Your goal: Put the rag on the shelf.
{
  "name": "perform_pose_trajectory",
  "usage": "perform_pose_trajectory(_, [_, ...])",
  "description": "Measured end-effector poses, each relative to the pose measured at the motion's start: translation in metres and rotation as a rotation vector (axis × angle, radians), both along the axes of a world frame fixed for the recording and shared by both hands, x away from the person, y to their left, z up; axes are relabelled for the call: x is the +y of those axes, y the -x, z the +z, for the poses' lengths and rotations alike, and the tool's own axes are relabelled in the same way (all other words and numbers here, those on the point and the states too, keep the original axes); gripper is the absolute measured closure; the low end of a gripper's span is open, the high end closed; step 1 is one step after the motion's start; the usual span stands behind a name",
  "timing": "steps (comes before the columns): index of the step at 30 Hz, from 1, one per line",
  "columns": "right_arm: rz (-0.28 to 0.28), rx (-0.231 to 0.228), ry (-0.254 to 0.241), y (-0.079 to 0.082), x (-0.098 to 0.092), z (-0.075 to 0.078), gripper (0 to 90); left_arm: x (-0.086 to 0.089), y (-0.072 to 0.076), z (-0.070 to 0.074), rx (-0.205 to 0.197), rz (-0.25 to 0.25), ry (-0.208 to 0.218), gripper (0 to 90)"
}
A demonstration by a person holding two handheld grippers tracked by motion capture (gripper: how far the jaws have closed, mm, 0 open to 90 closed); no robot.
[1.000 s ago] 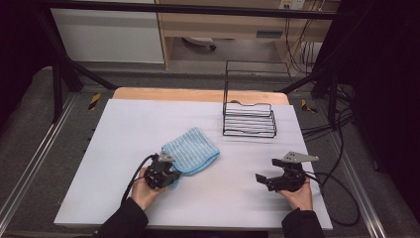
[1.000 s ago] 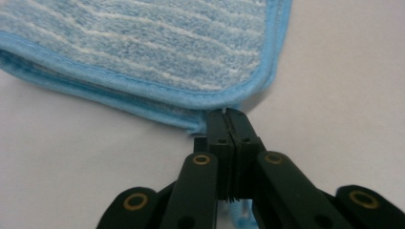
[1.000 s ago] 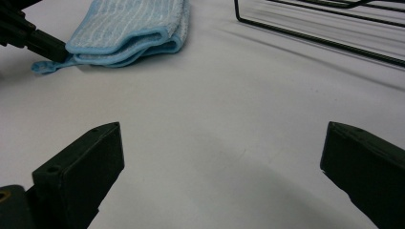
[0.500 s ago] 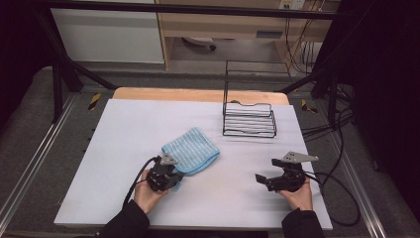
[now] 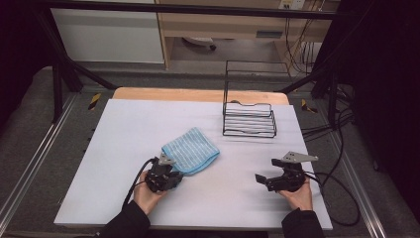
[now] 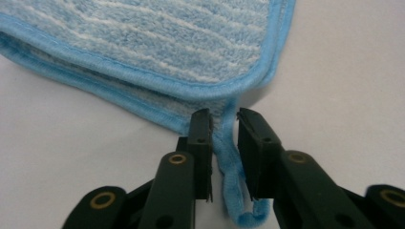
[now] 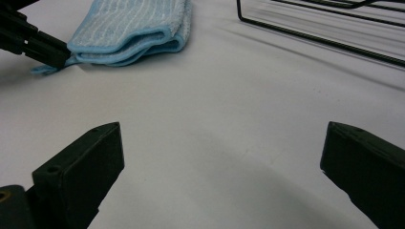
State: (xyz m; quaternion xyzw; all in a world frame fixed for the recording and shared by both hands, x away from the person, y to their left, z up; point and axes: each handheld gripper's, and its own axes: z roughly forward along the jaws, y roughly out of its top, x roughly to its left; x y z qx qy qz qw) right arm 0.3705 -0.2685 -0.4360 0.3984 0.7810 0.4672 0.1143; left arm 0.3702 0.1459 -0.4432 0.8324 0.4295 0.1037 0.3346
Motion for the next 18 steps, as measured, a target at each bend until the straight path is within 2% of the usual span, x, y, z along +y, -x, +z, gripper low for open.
perform_pose_trajectory(3, [0.001,0.000,0.000,-0.0002,-0.0001,0.0000,1.6,-0.0024,0.0009,0.0001,-0.006,0.013,-0.016,81.0])
perform_pose_trajectory(9, [0.000,0.001,0.000,0.0000,0.0001,0.0000,1.6,-0.0095,0.0025,0.0022,-0.024,0.016,-0.082,85.1])
perform_pose_trajectory(12, [-0.001,0.002,-0.004,0.0004,-0.0002,0.0005,1.6,-0.0070,0.0011,0.0022,-0.012,0.012,-0.061,85.7])
perform_pose_trajectory(14, [0.000,0.001,-0.004,0.0003,-0.0005,0.0006,1.6,-0.0041,-0.0005,0.0031,0.011,0.007,-0.011,85.8])
perform_pose_trajectory(18, [-0.002,0.000,-0.004,0.0001,-0.0009,0.0009,1.6,-0.0060,0.0035,0.0092,0.003,-0.018,0.032,85.9])
